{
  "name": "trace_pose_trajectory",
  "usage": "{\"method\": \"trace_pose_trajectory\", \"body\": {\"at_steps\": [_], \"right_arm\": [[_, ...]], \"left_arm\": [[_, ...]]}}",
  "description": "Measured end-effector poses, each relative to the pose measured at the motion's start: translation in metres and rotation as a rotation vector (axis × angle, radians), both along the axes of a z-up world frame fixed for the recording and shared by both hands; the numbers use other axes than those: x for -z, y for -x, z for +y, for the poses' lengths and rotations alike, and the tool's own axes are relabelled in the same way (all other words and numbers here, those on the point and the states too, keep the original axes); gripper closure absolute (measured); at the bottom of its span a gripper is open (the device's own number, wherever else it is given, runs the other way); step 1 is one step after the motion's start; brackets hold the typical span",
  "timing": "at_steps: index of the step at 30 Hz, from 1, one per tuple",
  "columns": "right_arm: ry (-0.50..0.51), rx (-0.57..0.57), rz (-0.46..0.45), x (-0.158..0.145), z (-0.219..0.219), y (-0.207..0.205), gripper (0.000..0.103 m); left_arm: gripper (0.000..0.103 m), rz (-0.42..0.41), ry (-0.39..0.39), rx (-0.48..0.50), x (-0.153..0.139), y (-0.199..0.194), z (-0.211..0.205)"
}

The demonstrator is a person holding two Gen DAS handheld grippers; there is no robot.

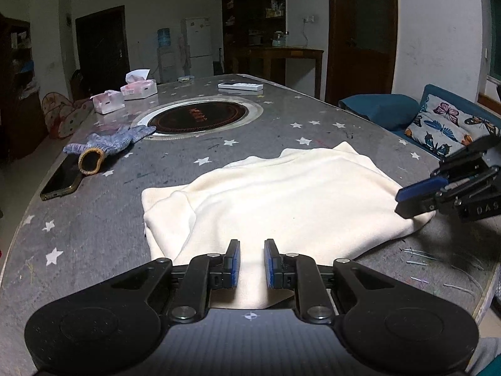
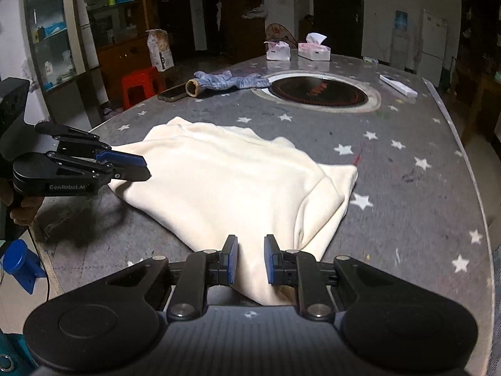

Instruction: Fold clothes

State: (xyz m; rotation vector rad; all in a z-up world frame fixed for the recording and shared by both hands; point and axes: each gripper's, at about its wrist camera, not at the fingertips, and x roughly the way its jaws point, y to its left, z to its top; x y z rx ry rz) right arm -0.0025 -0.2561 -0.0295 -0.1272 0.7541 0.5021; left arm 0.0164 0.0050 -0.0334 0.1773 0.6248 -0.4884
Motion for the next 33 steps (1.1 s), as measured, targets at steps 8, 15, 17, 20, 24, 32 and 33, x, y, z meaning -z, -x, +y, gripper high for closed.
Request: {"method": "trace_pose_trajectory", "body": {"at_steps": [8,15,17,20,24,32,33], "right_arm": [[-0.012,0.020,-0.012,0.000,0.000,0.001,0.087],[-0.019,0.009,-0.053,-0.016,0.009,-0.011,0.087],[-0.020,0.011,-0.041,-0.012,0.012,-0.018,0.087],[-0.014,0.017,-0.013,-0.003,0.015,-0.026,0.087],[-0.025,0.022,0.004,0.003,0.012,-0.027,0.086],[-0.020,0.023,0.004,0.003,0.014,-0.027,0.085],[-0.018,0.023,0.002,0.003,0.014,-0.027,0.085]], "left_arm": [[0.084,0.071,0.114,-0.040,-0.004,-0.009,0.015],[0.084,0.067,0.155,-0.065,-0.014,-0.022,0.019],[0.084,0.090,0.172,-0.079,-0.012,-0.030,0.023],[0.084,0.125,0.193,-0.098,-0.008,-0.038,0.029],[0.081,0.118,0.221,-0.104,-0.015,-0.038,0.032],[0.081,0.041,0.186,-0.273,-0.021,-0.041,0.047],[0.081,0.043,0.178,-0.285,-0.020,-0.043,0.049]]}}
